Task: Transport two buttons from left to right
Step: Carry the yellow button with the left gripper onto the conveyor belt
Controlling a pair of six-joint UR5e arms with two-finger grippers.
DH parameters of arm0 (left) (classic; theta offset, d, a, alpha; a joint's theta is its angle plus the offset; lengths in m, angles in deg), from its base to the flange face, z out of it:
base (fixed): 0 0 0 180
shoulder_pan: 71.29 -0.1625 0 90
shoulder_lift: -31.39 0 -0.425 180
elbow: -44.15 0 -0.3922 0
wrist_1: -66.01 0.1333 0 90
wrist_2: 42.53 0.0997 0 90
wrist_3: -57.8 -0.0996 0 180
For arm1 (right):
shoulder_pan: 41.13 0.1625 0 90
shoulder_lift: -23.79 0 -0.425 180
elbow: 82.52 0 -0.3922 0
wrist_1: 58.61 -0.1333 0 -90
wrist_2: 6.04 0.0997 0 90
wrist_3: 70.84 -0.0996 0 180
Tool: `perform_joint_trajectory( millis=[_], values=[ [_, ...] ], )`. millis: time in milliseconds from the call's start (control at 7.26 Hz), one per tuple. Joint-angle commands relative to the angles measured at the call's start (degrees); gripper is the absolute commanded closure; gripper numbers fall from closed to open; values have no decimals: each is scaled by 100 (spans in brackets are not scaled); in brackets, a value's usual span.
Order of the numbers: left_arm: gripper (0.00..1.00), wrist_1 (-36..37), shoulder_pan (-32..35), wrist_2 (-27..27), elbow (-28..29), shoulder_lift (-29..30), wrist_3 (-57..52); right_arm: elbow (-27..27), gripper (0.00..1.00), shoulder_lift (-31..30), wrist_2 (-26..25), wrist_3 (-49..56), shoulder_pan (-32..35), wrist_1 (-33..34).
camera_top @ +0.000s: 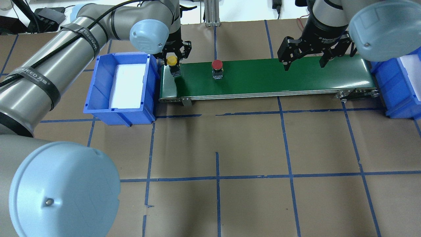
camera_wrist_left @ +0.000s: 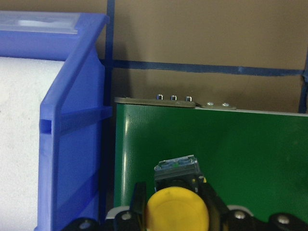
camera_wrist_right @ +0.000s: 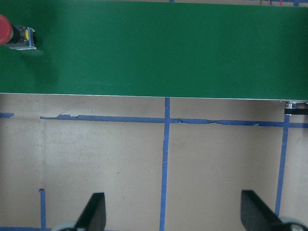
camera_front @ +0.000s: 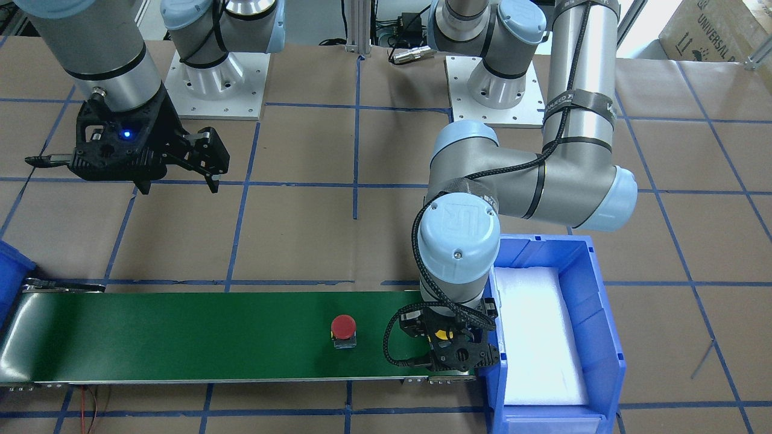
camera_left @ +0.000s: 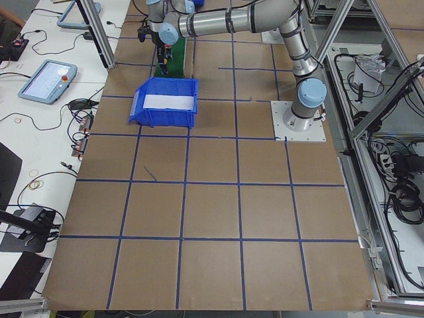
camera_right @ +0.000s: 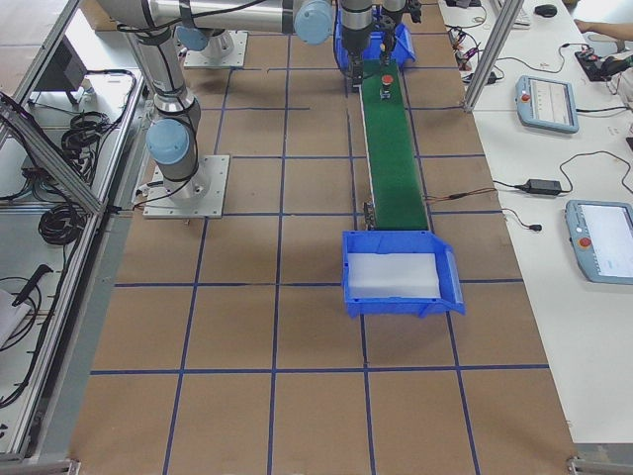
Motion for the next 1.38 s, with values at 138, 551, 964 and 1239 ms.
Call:
perform_joint_trajectory(
  millis=[138,551,964,1239],
  values=[
    [99,25,0,80,0,24,-1,-19,1,-3,-5,291,22,-25],
    [98,17,0,71,-44,24,16,-97,0,6,13,220,31,36],
    [78,17,0,62,-53,41,8,-98,0,6,-5,255,5,37],
    [3,25,0,54,-62,50,60,-115,0,14,13,255,-4,37]
  ],
)
